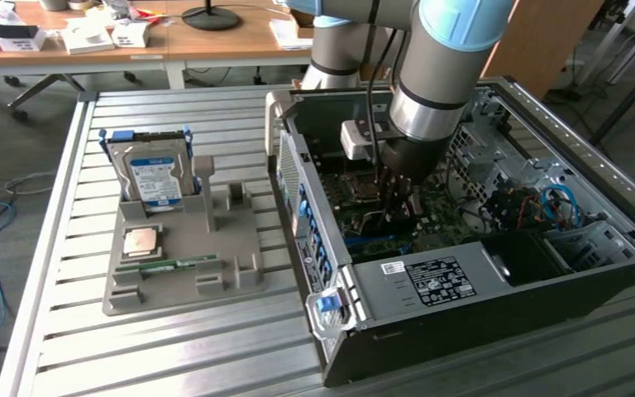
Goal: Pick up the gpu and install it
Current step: 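Insert the gpu into the slot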
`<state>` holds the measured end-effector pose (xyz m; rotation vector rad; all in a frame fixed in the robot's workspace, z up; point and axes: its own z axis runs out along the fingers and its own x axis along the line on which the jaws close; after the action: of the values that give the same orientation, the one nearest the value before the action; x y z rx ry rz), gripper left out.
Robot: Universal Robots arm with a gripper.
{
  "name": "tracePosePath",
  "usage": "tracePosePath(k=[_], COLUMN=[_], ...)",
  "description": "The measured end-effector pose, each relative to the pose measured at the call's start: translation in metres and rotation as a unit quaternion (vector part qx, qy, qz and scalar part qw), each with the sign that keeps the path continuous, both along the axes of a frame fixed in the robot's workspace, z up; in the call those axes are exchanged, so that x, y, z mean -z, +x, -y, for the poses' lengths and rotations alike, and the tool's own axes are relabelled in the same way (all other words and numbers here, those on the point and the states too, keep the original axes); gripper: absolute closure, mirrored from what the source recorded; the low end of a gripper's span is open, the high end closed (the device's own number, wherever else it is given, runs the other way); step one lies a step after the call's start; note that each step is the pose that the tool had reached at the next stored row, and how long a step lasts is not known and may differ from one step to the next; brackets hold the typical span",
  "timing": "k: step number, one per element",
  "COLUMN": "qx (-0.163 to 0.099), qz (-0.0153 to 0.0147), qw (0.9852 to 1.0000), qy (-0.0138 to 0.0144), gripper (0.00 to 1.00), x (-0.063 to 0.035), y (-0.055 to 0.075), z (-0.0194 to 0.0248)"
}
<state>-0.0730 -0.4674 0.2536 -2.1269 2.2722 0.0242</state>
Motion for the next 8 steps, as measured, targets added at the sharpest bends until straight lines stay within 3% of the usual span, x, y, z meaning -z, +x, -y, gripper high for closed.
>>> tracePosePath(k=[8], qx=[-0.001], qz=[0.0], qw=[1.0], qy=[0.0001], gripper=[0.74], x=[-0.0002], y=[0.0], z=[0.0])
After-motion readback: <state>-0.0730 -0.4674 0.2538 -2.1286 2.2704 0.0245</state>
